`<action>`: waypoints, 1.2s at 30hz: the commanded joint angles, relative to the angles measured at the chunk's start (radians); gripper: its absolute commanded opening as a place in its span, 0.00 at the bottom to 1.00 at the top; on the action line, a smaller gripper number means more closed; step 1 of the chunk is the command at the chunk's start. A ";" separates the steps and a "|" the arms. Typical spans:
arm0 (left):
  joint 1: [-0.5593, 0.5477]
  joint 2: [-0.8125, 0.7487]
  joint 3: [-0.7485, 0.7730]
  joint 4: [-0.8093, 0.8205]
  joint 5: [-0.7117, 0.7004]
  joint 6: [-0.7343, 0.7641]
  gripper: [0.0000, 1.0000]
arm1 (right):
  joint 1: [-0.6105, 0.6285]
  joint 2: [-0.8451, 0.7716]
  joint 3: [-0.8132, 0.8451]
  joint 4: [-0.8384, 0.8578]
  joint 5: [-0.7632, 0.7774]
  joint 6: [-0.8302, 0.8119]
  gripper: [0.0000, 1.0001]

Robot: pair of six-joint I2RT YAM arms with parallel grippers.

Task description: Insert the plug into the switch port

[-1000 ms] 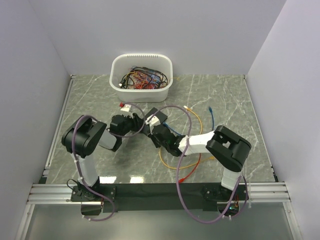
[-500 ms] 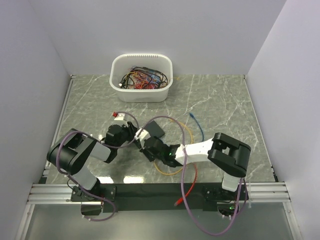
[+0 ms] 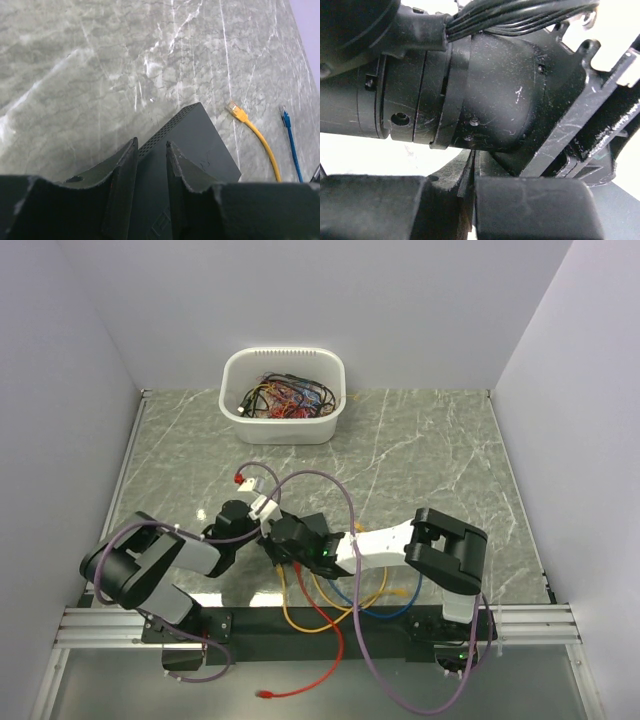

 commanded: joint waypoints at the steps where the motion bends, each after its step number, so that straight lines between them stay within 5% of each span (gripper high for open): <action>1: -0.045 -0.013 -0.042 -0.201 0.019 -0.030 0.36 | -0.015 -0.002 0.047 0.073 0.073 0.018 0.00; 11: -0.043 -0.145 0.084 -0.400 -0.139 0.033 0.53 | -0.018 -0.183 -0.051 0.009 0.143 0.127 0.00; 22: -0.032 -0.281 0.238 -0.570 -0.222 0.096 0.70 | -0.026 -0.442 -0.239 -0.073 0.232 0.252 0.48; 28: -0.031 -0.413 0.190 -0.615 -0.233 -0.004 0.72 | -0.105 -0.512 -0.271 -0.223 0.280 0.425 0.56; 36: -0.034 -0.554 0.029 -0.707 -0.161 -0.119 0.80 | -0.312 -0.478 -0.335 -0.243 0.044 0.519 0.58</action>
